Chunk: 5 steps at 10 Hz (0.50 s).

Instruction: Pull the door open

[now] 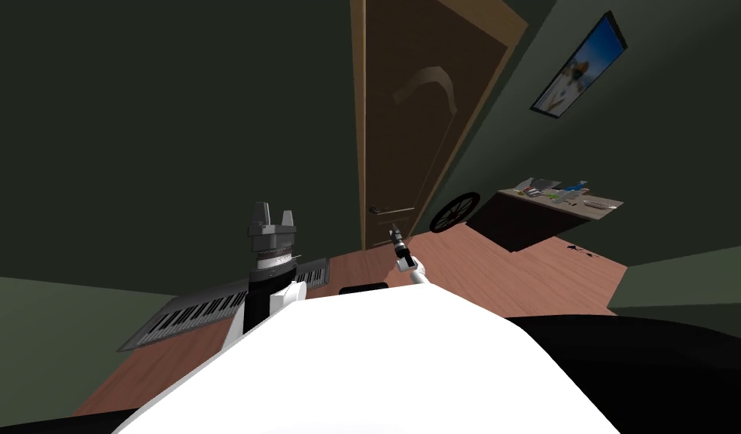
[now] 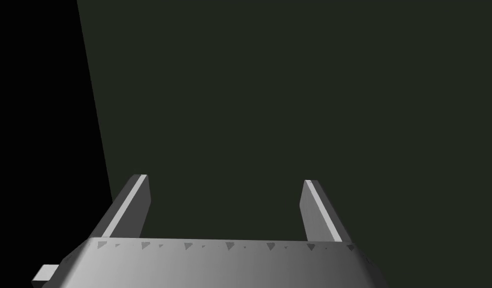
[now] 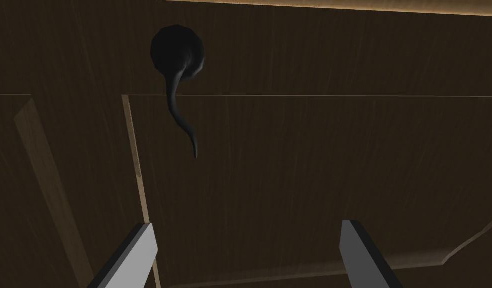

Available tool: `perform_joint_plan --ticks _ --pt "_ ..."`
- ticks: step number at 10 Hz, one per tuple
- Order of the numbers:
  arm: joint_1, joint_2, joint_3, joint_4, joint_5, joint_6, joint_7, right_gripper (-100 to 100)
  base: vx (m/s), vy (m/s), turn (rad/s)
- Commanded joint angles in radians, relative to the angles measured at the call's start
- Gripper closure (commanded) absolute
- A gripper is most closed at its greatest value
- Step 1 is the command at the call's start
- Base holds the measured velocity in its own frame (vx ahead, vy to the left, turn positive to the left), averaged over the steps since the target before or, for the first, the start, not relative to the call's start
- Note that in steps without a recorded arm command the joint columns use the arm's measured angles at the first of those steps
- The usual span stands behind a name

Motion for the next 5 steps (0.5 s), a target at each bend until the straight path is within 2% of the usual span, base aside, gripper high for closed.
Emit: perform_joint_plan --ticks 1,5 --pt "-0.019 -0.008 0.006 0.041 -0.001 0.002 -0.007 -100 0.099 0.002 0.052" --pt "-0.072 -0.021 0.017 0.15 -0.003 -0.006 -0.019 -100 0.098 0.003 0.05"
